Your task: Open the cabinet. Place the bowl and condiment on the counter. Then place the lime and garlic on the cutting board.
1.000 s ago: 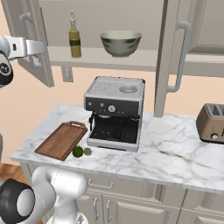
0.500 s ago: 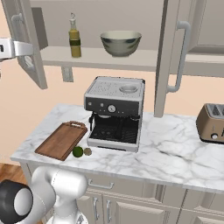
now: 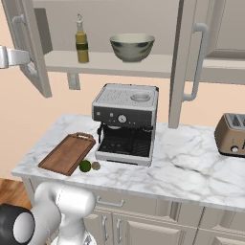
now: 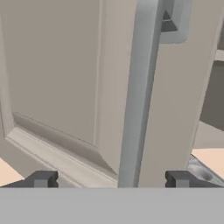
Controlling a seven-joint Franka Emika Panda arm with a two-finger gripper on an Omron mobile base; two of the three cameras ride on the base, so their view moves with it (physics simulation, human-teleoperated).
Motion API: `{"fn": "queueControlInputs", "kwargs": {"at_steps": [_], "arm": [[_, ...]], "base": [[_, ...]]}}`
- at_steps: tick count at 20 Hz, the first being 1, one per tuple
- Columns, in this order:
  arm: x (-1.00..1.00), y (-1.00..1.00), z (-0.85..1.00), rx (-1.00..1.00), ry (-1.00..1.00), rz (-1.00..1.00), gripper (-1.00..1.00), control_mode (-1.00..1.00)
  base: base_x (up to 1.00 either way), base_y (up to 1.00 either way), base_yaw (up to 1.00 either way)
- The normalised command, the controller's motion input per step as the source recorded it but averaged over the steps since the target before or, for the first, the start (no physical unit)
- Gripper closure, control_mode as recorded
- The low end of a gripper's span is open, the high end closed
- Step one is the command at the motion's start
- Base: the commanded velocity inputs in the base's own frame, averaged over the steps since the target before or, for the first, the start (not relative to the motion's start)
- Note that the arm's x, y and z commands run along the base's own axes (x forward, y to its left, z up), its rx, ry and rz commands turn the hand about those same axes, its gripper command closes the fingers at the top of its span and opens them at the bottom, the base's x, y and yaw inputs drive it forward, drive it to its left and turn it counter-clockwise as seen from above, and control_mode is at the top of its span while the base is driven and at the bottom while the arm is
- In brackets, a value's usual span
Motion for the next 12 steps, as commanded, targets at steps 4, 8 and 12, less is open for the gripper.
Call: {"fn": "queueControlInputs", "kwargs": {"at_steps": [4, 8, 12], "arm": [[-0.54, 0.00, 0.13, 0.07, 0.00, 0.00, -1.00, -1.00], [-0.52, 0.00, 0.16, 0.09, 0.00, 0.03, -1.00, -1.00], [-0.32, -0.06, 0.02, 0.03, 0.00, 0.09, -1.00, -1.00]], "base": [[0.00, 0.00, 0.00], [0.00, 0.00, 0.00], [0.00, 0.00, 0.00]]}}
